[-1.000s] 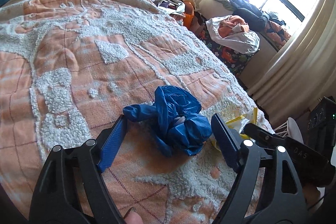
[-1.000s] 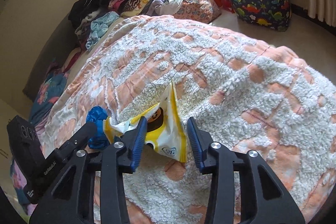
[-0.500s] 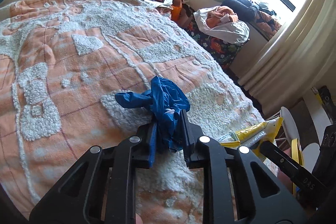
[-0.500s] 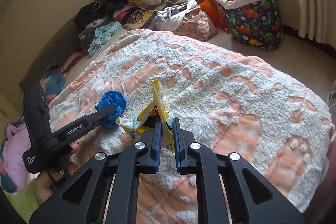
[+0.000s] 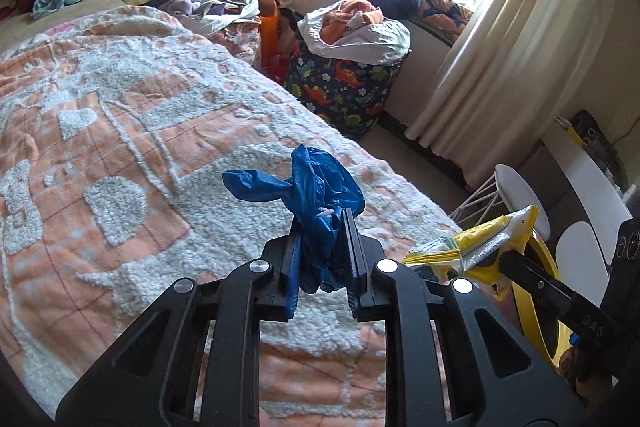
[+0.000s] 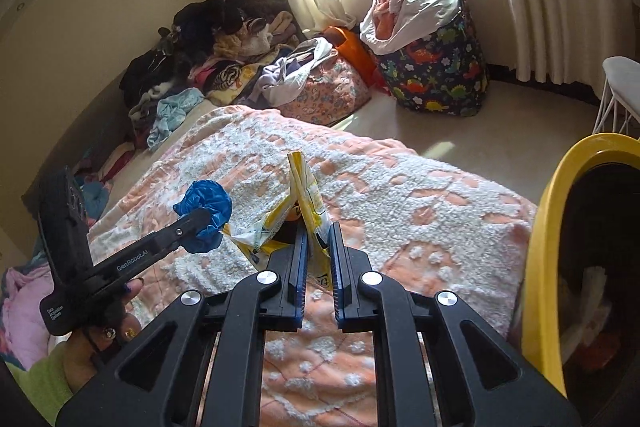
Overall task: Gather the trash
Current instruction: 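Carry the blue bag and yellow wrapper together over the yellow bin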
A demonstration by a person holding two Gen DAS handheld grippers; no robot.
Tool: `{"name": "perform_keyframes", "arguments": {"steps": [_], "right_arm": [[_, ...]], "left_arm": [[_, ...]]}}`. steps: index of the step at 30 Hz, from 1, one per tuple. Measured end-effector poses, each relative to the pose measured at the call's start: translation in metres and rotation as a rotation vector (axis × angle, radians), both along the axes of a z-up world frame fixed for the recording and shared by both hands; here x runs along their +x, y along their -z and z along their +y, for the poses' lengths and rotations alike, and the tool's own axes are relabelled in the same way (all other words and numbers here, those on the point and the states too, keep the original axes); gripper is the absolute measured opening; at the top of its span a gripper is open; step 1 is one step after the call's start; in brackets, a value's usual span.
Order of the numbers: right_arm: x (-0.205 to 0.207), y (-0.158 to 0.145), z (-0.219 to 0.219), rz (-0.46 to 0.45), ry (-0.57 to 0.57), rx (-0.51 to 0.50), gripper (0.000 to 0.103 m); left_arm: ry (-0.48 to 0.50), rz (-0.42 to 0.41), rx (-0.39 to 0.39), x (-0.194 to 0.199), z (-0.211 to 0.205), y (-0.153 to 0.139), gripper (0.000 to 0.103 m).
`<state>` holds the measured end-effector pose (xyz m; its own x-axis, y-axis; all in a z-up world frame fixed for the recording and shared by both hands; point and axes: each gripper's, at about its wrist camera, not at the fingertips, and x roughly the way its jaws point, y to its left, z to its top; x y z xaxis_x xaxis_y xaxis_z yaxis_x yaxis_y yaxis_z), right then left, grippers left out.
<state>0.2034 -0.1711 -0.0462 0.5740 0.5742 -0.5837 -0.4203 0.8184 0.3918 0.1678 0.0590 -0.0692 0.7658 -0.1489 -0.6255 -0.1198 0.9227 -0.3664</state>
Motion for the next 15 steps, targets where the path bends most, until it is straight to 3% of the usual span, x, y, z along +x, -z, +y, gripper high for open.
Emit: {"name": "perform_keyframes", "arguments": {"steps": [15], "right_arm": [[-0.017,-0.015,-0.080,-0.045,0.163,0.043,0.010]], "left_arm": [[0.139,-0.048,0.064,-0.001,-0.069,-0.024,0.013]]}}
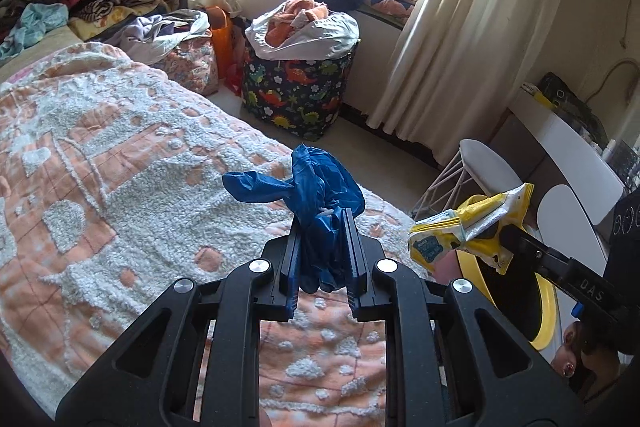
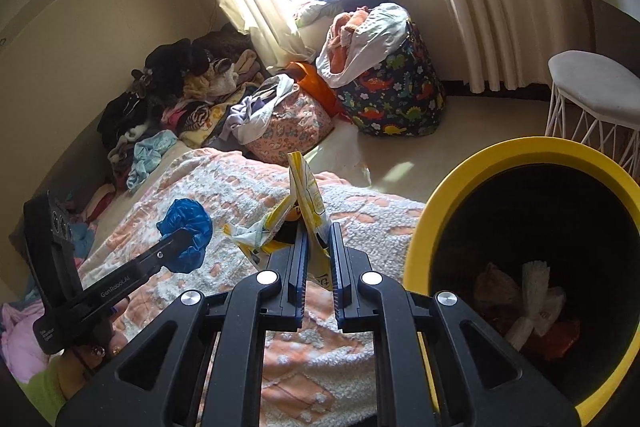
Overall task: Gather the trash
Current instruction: 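Carry the blue bag and yellow wrapper together over the yellow bin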
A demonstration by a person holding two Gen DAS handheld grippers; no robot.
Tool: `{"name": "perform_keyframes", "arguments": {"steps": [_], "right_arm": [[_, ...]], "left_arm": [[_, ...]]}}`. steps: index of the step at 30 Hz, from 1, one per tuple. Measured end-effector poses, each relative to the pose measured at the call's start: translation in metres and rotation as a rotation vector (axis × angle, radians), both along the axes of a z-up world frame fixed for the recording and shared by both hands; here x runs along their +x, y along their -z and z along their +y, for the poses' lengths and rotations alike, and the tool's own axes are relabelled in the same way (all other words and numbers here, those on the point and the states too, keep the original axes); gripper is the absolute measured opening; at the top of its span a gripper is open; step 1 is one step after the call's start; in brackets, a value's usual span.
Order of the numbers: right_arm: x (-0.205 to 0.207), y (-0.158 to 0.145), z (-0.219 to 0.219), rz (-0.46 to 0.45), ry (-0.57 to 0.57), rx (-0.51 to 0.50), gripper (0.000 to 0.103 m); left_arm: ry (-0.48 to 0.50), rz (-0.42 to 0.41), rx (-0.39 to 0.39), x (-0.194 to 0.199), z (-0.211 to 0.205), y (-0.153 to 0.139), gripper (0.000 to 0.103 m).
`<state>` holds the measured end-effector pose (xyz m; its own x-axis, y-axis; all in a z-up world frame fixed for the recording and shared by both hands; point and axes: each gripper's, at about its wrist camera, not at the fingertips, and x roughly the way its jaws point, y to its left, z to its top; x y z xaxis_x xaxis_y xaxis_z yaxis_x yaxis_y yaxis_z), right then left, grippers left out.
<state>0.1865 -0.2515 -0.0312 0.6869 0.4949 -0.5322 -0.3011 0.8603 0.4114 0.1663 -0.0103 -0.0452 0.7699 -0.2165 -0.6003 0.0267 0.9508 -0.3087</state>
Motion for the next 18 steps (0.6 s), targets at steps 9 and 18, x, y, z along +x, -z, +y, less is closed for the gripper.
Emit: {"name": "perform_keyframes", "arguments": {"steps": [9,18], "right_arm": [[-0.011,0.001,-0.045,-0.001,0.095,0.019,0.010],[-0.016,0.002,-0.086,-0.012,0.195,0.009,0.010]], "left_arm": [[0.063,-0.015,0.022,-0.001,-0.032,-0.006,0.013],[0.132,-0.037,0.064,-0.005,-0.067,-0.013,0.013]]}}
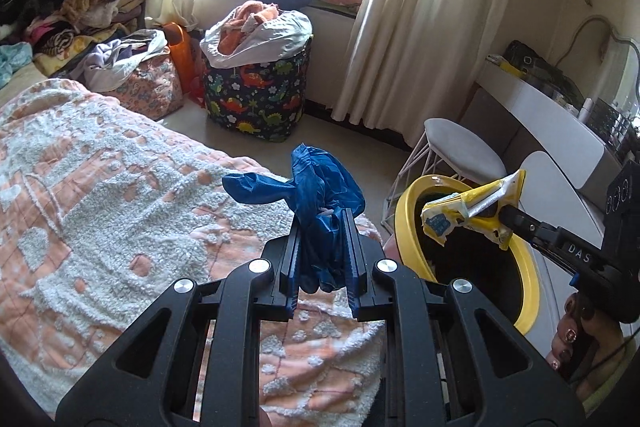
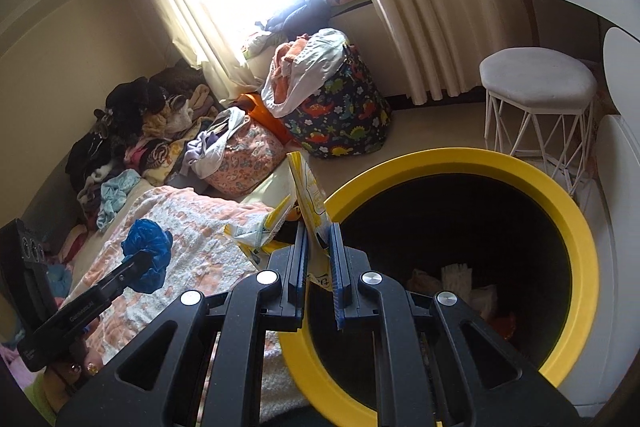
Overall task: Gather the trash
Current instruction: 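Carry the blue bag and yellow wrapper together over the yellow bin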
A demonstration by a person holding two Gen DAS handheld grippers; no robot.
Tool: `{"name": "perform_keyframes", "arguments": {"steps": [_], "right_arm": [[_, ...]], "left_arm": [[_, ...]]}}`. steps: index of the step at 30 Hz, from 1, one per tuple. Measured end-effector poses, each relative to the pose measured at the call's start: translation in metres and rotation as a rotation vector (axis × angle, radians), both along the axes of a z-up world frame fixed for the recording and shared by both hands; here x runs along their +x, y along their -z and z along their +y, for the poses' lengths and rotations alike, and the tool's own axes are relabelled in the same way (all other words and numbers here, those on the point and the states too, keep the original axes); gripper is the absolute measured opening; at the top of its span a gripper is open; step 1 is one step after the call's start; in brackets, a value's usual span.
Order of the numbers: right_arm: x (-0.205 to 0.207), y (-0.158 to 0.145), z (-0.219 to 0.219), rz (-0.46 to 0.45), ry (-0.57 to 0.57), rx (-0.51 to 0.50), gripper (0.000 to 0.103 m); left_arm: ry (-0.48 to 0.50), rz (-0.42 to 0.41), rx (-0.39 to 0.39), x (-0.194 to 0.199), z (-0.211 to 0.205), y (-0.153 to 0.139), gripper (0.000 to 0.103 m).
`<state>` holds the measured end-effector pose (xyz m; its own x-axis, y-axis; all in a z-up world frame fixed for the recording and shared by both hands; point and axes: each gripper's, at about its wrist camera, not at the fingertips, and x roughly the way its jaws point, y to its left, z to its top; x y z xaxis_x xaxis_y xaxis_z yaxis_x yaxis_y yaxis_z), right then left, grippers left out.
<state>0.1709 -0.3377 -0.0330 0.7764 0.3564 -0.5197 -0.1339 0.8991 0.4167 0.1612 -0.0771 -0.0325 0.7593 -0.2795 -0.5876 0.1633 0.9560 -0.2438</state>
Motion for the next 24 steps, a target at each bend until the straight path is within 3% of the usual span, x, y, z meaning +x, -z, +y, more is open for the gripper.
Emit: {"name": "perform_keyframes", "arguments": {"steps": [24], "right_arm": [[-0.008,0.015,-0.061,0.022,0.207,-0.082,0.010]], "left_arm": [[0.182,0.000,0.072,-0.006,-0.076,0.005,0.013]]}}
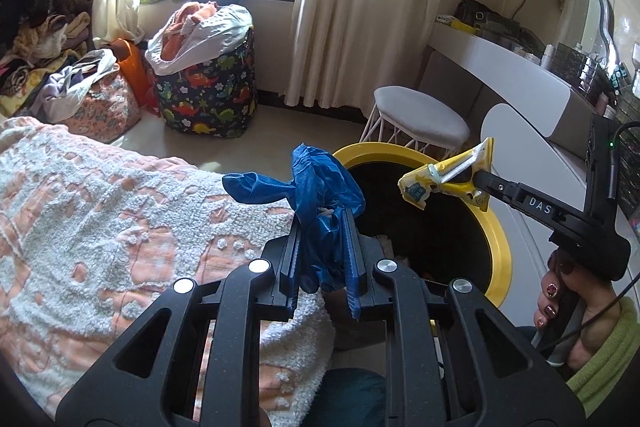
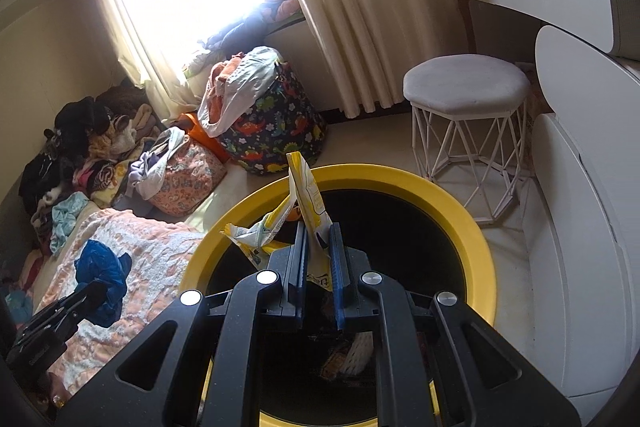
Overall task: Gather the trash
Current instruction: 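Carry the blue bag and yellow wrapper together over the yellow bin, then open the left gripper over the bin while the right releases the yellow wrapper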
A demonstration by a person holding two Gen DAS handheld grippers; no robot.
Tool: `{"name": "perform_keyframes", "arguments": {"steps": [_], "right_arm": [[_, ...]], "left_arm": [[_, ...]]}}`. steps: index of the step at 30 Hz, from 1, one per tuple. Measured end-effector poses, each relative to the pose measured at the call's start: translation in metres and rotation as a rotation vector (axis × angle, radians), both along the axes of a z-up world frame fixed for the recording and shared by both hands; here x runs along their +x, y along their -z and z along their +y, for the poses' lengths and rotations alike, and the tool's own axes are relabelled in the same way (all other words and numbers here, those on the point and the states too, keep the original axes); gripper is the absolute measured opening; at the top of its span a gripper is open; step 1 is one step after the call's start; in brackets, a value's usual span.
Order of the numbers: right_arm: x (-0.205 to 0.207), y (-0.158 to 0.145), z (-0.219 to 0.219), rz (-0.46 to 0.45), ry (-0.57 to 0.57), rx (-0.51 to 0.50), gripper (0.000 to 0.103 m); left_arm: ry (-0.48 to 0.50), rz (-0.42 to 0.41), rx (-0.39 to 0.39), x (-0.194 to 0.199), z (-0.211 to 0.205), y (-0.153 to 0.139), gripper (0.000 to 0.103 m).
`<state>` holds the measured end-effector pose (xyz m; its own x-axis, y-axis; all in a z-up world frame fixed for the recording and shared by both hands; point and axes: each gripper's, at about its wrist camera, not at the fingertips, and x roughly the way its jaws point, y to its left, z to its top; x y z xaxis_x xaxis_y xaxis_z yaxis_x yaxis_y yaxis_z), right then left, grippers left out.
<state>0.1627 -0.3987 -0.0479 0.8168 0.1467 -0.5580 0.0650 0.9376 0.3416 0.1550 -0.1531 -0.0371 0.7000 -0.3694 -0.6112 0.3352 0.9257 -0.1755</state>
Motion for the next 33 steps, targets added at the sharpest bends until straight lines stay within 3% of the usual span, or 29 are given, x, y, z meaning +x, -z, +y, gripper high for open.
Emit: {"name": "perform_keyframes", "arguments": {"steps": [22,25,27,31,33], "right_arm": [[-0.001,0.023,-0.042,0.060,0.108,0.064,0.018],[-0.001,0.022,-0.043,0.061,0.108,0.064,0.018],[-0.001,0.022,-0.043,0.062,0.106,0.065,0.019],[-0.001,0.021,-0.043,0.065,0.102,0.064,0.026],[-0.003,0.020,-0.043,0.061,0.101,0.060,0.032]], "left_arm": [[0.169,0.059,0.053,0.021,-0.083,0.028,0.015],[0.177,0.067,0.058,0.023,-0.089,0.030,0.025],[0.181,0.071,0.055,0.023,-0.091,0.030,0.041],[0.169,0.070,0.055,0.023,-0.090,0.030,0.060],[0.160,0.069,0.041,0.022,-0.086,0.028,0.076]]}}
